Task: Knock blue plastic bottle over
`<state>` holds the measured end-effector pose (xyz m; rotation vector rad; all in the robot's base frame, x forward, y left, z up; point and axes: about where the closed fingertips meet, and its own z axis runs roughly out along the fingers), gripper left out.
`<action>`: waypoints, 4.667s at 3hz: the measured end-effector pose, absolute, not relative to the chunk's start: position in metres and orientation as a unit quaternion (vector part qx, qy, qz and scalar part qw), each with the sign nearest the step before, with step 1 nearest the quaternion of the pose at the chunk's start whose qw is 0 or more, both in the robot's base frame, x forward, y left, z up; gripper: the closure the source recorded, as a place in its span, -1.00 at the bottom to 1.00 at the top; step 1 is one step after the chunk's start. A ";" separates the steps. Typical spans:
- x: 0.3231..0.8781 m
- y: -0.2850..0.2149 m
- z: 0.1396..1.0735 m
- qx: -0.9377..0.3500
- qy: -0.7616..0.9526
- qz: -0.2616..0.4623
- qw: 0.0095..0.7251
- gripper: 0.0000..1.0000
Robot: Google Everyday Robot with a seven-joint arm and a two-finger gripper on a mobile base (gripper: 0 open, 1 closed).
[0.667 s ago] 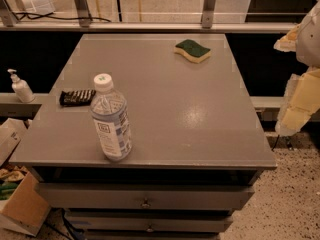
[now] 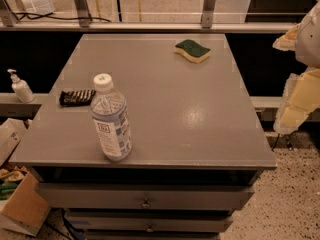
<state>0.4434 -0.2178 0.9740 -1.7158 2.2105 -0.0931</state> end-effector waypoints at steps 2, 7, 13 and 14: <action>0.445 -0.203 0.912 -0.565 0.788 0.076 0.235 -1.00; 0.417 -0.013 0.920 -0.478 0.607 0.394 0.499 -1.00; 0.432 0.124 0.932 -0.487 0.587 0.382 0.521 -1.00; 0.443 0.119 0.905 -0.481 0.601 0.372 0.519 -1.00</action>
Offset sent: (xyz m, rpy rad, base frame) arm -0.0047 0.0465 -0.1016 0.5600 0.0751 -0.0351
